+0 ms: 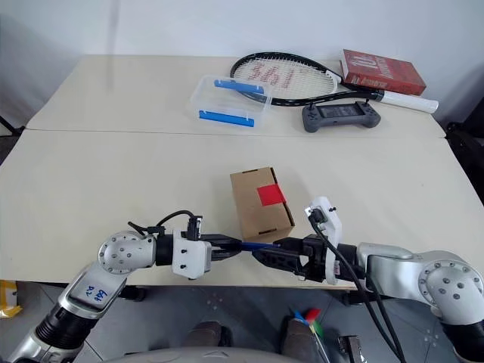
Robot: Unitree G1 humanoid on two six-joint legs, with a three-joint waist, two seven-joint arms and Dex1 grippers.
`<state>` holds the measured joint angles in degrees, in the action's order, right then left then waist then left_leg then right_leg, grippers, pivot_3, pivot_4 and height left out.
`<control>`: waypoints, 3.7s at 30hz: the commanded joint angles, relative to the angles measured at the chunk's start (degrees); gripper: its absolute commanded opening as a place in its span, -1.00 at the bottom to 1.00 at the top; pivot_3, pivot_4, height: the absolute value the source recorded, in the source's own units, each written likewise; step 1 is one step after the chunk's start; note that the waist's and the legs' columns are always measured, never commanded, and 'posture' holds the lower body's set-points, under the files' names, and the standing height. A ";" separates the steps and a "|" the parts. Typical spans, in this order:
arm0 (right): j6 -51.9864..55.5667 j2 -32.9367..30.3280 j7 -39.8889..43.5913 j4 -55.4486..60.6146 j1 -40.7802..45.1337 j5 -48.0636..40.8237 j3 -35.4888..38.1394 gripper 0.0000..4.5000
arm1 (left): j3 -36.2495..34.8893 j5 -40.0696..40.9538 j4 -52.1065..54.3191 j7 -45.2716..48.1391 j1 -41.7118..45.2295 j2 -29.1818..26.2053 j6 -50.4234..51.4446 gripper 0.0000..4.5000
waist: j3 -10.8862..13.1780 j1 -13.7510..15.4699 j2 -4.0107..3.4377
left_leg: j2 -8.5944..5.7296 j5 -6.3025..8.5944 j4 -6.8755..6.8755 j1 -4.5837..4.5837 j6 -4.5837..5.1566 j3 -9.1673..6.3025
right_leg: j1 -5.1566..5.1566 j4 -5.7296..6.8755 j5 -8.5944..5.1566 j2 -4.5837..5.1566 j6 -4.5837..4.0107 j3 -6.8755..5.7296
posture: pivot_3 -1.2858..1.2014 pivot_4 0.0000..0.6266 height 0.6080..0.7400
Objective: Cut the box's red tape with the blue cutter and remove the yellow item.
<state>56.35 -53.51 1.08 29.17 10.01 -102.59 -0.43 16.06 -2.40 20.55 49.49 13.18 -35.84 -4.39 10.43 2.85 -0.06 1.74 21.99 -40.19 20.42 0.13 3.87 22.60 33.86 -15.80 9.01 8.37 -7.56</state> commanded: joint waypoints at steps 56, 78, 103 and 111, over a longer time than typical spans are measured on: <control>7.46 4.65 16.60 -4.65 -0.07 5.53 5.68 -0.92 | -3.99 15.64 3.00 5.23 -1.27 0.07 5.17 -0.16 | 0.00 -0.14 -0.01 | 0.02 0.00 0.00 0.03 0.00 -0.01 | 0.03 0.01 0.00 -0.02 0.00 0.00 | 0.03 -0.52 1.00; 20.53 -21.49 44.42 -5.00 -26.63 23.68 57.04 -0.92 | -12.31 28.84 -21.89 12.04 19.24 1.90 25.58 -1.00 | -0.01 0.98 0.05 | 0.04 0.01 0.04 0.01 0.02 0.06 | 0.01 -0.06 0.05 -0.22 0.01 0.27 | 0.03 -0.52 1.00; 16.14 -17.85 -13.28 -21.30 48.50 -5.17 -8.27 -0.92 | 0.21 10.68 -33.06 7.44 32.10 12.76 23.62 -1.00 | 0.08 -1.15 0.21 | 0.11 -0.03 -0.57 1.06 -0.06 -0.11 | 0.81 0.12 0.16 -0.23 0.10 0.03 | 0.03 -0.52 1.00; 17.42 -15.13 -16.80 -21.93 49.88 -7.67 -9.59 -0.92 | 0.30 9.89 -32.09 6.51 30.55 13.23 24.34 -1.00 | 0.08 -1.04 0.20 | 0.12 -0.02 -0.67 1.12 -0.04 -0.12 | 0.83 0.14 0.20 -0.23 0.13 0.03 | 0.03 -0.52 1.00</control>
<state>73.81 -68.61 -15.12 6.75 58.39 -109.15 -11.18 14.59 9.00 -11.72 55.93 45.46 -22.84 18.85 10.51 1.82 0.14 1.86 21.97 -40.87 21.54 0.10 3.75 23.43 34.01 -15.59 8.78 8.50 -7.52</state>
